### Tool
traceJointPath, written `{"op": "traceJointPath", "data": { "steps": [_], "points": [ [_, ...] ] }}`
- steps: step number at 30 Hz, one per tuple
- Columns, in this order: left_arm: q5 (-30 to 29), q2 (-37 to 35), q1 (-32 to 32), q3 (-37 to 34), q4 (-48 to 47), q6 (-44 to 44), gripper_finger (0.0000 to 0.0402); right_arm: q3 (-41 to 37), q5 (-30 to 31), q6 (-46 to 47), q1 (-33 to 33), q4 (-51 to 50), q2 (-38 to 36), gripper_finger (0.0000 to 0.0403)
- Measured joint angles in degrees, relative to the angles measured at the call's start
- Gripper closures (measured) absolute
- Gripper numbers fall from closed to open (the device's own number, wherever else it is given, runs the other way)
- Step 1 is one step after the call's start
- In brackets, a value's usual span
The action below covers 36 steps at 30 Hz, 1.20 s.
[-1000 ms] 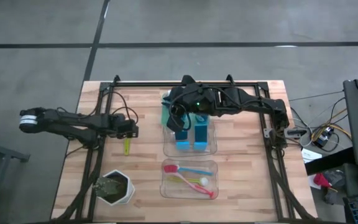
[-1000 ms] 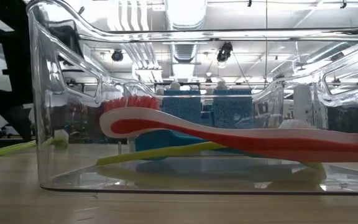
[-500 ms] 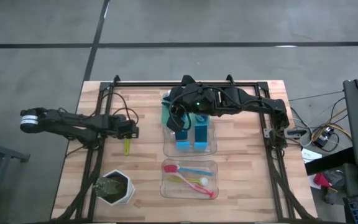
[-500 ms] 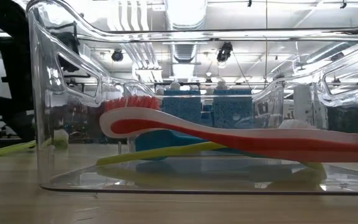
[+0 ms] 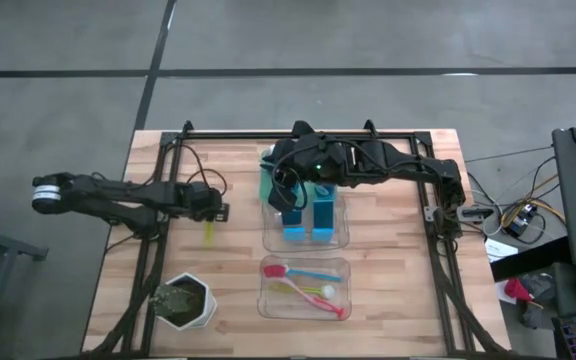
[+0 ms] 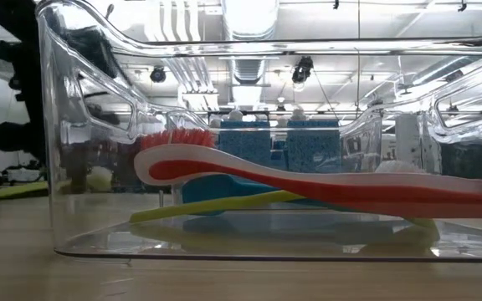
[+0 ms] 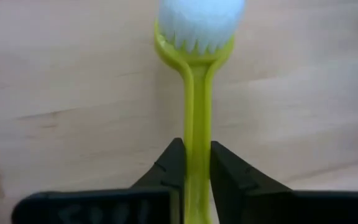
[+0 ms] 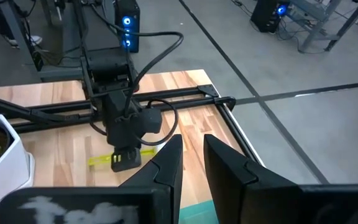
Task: Pick & Place Kitchen Sink Supplies
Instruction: Put the light green dish brush into the bottom transparent bin
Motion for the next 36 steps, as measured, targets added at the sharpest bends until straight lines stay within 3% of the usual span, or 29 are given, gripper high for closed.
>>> {"op": "traceJointPath", "data": {
  "steps": [7,15,21,24,31,36],
  "points": [
    [0.56,0.0,-0.02,5.85,-0.13,5.58,0.0311,0.0,0.02,-0.28,0.04,-0.02,0.0,0.0348],
    [0.54,-0.04,-0.04,12.34,-0.39,7.59,0.0362,0.0,0.02,-0.52,0.04,-0.11,0.0,0.035],
    [1.61,0.81,-0.04,11.27,-0.62,9.64,0.0377,0.0,0.03,0.67,0.04,-2.27,0.0,0.0349],
    [3.75,1.53,-0.04,9.56,0.42,8.26,0.0342,0.0,0.04,1.23,0.04,-3.62,0.0,0.0349],
    [3.82,5.76,0.0,7.47,2.02,8.46,0.0218,0.0,0.04,1.4,0.04,-3.91,0.0,0.0348],
    [3.47,10.16,0.02,5.25,5.57,8.41,0.0168,0.0,0.02,1.26,0.0,-3.89,0.0,0.0351]
  ]
}}
